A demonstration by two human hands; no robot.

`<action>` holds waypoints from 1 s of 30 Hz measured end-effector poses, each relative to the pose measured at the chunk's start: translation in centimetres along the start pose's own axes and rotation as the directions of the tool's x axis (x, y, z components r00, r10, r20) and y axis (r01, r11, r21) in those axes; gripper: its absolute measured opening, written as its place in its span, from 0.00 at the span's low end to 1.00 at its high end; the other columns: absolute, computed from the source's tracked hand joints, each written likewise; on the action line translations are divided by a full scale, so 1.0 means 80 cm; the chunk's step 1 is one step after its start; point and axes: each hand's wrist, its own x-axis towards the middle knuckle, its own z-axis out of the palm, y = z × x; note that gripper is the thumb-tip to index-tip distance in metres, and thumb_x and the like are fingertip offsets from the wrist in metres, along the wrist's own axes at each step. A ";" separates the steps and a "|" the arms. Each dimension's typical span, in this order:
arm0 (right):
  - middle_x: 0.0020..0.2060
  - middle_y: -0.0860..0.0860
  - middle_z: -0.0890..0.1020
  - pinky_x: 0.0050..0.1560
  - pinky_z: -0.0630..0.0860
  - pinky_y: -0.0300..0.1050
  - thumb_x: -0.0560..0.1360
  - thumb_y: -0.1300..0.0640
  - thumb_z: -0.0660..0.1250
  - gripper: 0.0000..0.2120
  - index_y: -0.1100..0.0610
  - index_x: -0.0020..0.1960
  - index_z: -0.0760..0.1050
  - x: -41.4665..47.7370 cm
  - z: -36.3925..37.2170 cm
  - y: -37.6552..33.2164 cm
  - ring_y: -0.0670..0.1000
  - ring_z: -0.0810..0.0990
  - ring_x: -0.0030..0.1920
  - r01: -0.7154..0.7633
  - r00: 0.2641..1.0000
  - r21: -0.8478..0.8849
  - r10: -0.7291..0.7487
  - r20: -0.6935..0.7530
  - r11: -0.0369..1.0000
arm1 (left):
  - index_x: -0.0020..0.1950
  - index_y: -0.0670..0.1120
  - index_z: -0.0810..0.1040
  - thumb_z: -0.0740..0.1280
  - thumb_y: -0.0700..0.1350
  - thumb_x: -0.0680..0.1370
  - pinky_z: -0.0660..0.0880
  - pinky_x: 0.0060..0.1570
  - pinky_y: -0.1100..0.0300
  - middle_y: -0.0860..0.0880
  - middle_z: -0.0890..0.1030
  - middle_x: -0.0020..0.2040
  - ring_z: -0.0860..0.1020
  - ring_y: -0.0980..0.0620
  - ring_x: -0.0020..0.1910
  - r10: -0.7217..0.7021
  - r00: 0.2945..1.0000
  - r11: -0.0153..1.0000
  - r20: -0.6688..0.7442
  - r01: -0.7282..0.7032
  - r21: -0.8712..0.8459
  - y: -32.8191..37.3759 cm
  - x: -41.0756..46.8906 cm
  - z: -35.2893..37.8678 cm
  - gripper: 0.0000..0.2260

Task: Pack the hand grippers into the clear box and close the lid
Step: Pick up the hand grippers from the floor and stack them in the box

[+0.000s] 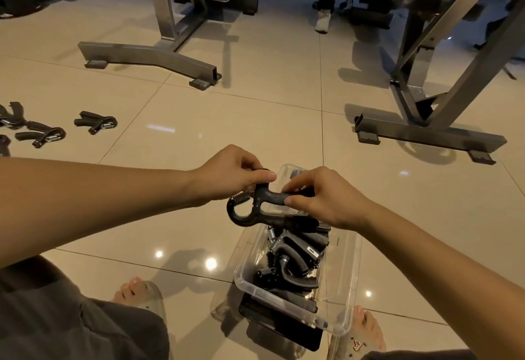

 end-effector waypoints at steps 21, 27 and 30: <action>0.58 0.48 0.76 0.56 0.74 0.47 0.72 0.40 0.72 0.27 0.51 0.66 0.74 -0.008 0.018 0.079 0.50 0.73 0.59 -0.080 0.995 -0.466 0.041 -0.093 0.881 | 0.73 0.51 0.71 0.72 0.61 0.75 0.75 0.59 0.56 0.52 0.78 0.65 0.78 0.54 0.60 0.003 0.949 0.822 0.317 -0.183 0.539 -0.059 0.028 0.027 0.30; 0.53 0.50 0.77 0.53 0.77 0.51 0.70 0.40 0.75 0.24 0.53 0.58 0.77 0.018 0.049 0.138 0.54 0.77 0.55 -0.288 0.958 -0.370 0.264 -0.114 0.883 | 0.82 0.46 0.53 0.71 0.69 0.70 0.56 0.76 0.53 0.47 0.53 0.82 0.56 0.46 0.79 -0.023 0.821 0.467 0.570 -0.496 0.732 -0.094 0.026 0.065 0.51; 0.57 0.52 0.77 0.53 0.76 0.51 0.71 0.41 0.75 0.26 0.54 0.63 0.75 0.032 0.082 0.162 0.55 0.76 0.58 -0.338 0.940 -0.369 0.331 -0.083 0.866 | 0.83 0.44 0.49 0.69 0.73 0.68 0.49 0.79 0.51 0.46 0.49 0.83 0.50 0.46 0.81 0.014 0.810 0.444 0.586 -0.531 0.722 -0.107 0.035 0.070 0.55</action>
